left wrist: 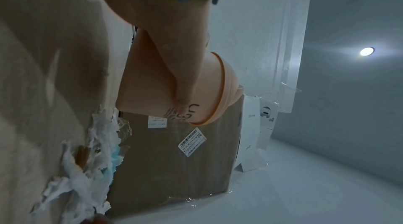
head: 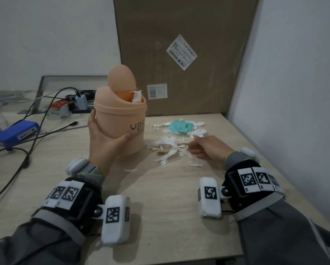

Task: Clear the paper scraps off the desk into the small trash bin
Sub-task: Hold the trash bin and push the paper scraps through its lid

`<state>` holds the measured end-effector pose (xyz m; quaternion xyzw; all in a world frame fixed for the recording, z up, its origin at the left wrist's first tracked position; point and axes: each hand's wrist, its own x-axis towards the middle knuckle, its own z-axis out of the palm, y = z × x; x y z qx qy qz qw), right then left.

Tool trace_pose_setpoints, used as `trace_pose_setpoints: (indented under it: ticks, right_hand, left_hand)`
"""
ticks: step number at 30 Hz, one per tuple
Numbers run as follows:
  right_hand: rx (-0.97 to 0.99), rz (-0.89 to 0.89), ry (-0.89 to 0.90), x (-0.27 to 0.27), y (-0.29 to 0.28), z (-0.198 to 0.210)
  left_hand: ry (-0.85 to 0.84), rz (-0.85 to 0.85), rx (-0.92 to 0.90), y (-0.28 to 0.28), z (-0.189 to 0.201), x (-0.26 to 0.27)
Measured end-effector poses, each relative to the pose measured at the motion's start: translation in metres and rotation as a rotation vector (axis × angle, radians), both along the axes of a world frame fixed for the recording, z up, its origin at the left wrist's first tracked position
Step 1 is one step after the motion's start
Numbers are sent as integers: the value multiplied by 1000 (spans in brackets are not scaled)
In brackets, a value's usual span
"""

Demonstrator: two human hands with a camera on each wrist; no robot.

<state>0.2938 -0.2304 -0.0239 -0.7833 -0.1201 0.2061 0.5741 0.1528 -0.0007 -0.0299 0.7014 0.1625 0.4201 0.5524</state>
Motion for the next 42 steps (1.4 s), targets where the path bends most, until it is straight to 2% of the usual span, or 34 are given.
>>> trace_pose_setpoints:
  ticks: [1, 3, 5, 6, 8, 11, 17, 20, 22, 24, 26, 28, 32, 38, 42]
  right_hand:
    - [12, 3, -25, -1, 0, 1]
    - [27, -121, -86, 1, -6, 5]
    - [-50, -237, -165, 5, -16, 11]
    - [-122, -236, -176, 5, -20, 13]
    - [-254, -119, -104, 1, -22, 13]
    - [-309, 93, 33, -6, -15, 8]
    - [36, 179, 21, -4, 2, -4]
    - [42, 130, -107, -6, -1, -2]
    - [-9, 32, -298, -3, -3, -3]
    - [-112, -60, -526, 6, -4, -7]
    - [-289, -12, -660, 15, -4, -14]
    - [-434, 106, -659, 22, 0, -20]
    - [-548, 277, -660, 28, 10, -26]
    - [-532, 411, -653, 21, 17, -20]
    - [-424, 333, -705, 18, 17, -19]
  left_hand:
    - [0, 3, -4, 1, 0, 0]
    - [0, 11, -13, 2, -1, 0]
    - [0, 21, -18, 4, -1, 1]
    - [-1, 26, -18, 4, -1, 0]
    - [-5, 32, -18, 4, -1, 0]
    - [-13, 36, -18, 5, -2, 1]
    - [-15, 48, -25, 9, -3, 2]
    - [-18, 52, -40, 9, -4, 2]
    - [-14, 57, -35, 11, -5, 2]
    - [-2, 60, -28, 12, -6, 3]
    - [-1, 61, -25, 12, -6, 4]
    - [-3, 57, -24, 11, -6, 4]
    - [0, 43, -17, 10, -5, 4]
    - [16, 40, -12, 9, -6, 4]
    - [26, 47, -1, 9, -6, 4]
